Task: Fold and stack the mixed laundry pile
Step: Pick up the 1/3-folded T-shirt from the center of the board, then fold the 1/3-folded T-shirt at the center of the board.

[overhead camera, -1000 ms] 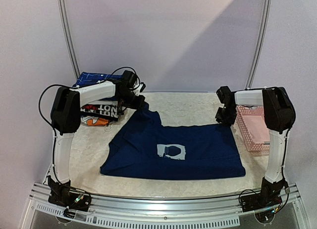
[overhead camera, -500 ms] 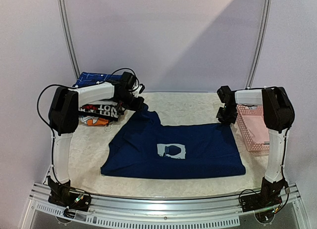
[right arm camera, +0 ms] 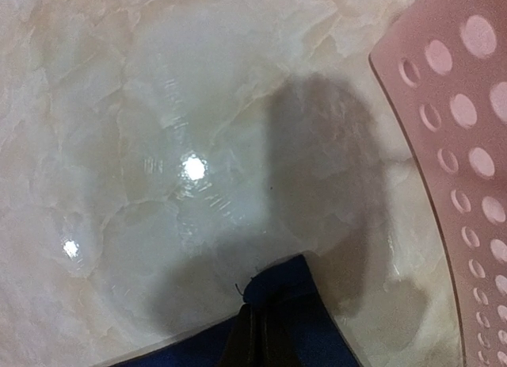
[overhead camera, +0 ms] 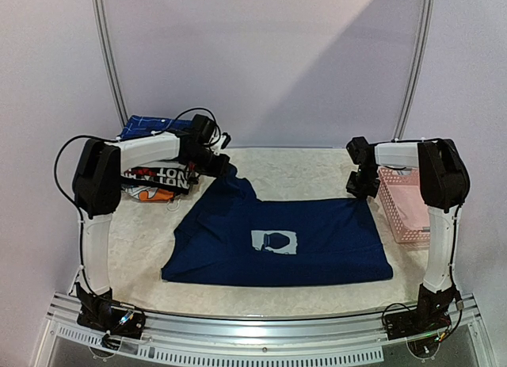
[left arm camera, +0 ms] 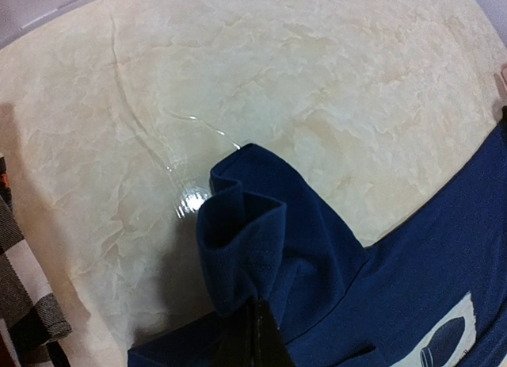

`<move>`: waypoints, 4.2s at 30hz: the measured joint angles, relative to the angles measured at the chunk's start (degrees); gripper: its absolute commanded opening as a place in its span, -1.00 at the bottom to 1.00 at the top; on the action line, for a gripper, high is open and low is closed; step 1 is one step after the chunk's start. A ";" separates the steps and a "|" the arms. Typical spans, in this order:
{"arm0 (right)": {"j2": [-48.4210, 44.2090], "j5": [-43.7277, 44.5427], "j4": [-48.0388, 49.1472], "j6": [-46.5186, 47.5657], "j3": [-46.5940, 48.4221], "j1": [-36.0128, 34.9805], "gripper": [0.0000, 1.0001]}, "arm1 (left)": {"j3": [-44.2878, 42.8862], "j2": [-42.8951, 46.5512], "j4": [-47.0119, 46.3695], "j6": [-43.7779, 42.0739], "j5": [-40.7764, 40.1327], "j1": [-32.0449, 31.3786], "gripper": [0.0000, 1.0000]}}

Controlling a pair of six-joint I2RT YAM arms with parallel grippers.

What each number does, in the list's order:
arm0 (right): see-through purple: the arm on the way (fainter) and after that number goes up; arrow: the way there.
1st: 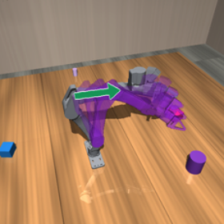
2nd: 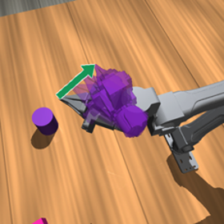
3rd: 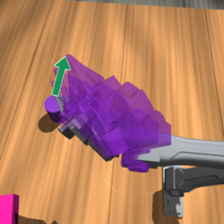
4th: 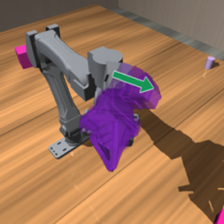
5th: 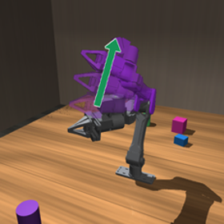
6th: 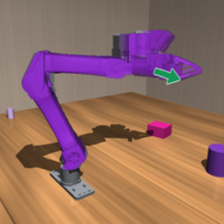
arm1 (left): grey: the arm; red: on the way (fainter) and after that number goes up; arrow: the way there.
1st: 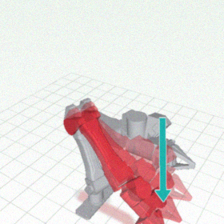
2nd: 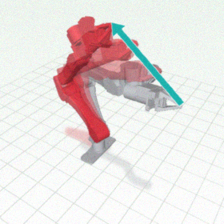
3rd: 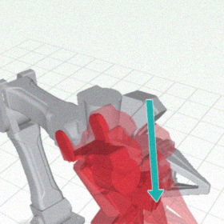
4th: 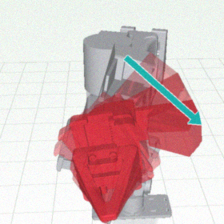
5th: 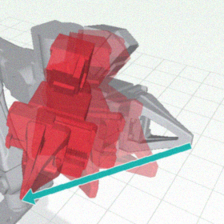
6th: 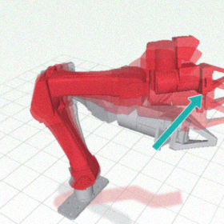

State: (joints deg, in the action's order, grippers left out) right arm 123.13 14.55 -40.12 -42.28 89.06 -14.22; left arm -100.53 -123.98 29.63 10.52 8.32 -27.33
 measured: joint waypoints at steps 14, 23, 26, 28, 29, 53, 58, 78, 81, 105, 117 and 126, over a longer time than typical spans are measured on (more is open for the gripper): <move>-0.76 -0.35 -2.25 2.91 0.39 -1.14 -1.00 | 5.86 11.15 -1.92 0.00 -1.29 -0.02 -1.00; -8.26 0.42 -2.47 4.33 -4.70 -3.58 -1.00 | 17.18 17.70 -3.96 0.46 -1.31 -0.31 -1.00; -11.85 1.22 -2.40 4.72 -6.99 -4.42 -1.00 | 20.24 21.07 -4.37 0.50 -1.46 -0.92 -1.00; -13.79 1.75 -2.36 4.92 -8.52 -4.92 -1.00 | 22.32 23.69 -4.90 0.55 -1.60 -1.64 -1.00; -14.73 2.14 -2.32 4.92 -9.42 -5.27 -1.00 | 23.21 24.79 -5.25 0.57 -1.75 -2.01 -1.00; -23.76 8.20 -2.23 3.32 -23.67 -7.85 -1.00 | 45.03 45.09 -6.23 3.91 -12.57 -9.62 -1.00; -23.78 8.92 -2.25 2.67 -25.18 -8.98 -0.91 | 46.53 46.90 -6.19 4.98 -14.12 -10.80 -1.00; -33.38 7.98 -1.44 0.31 -34.10 -10.01 -0.13 | 59.69 52.19 -8.39 12.28 -17.73 -19.06 -1.00; -37.16 6.54 -1.44 0.61 -34.77 -11.72 -0.03 | 60.67 54.34 -8.31 12.94 -18.73 -19.58 -1.00; -26.71 2.45 9.66 2.73 -35.78 -13.53 -0.35 | 67.04 56.28 -9.25 15.47 -20.61 -25.05 -0.15; -29.20 4.22 8.55 2.43 -39.36 -13.53 -0.39 | 66.16 54.84 -11.34 14.91 -27.54 -26.77 0.19; -34.97 4.07 7.04 0.94 -44.04 -13.53 -0.37 | 59.10 41.77 -15.13 12.83 -28.41 -24.81 0.18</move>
State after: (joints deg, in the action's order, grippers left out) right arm 88.16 18.61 -33.08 -41.34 45.01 -27.75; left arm -41.43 -82.21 14.50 23.35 -20.10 -52.14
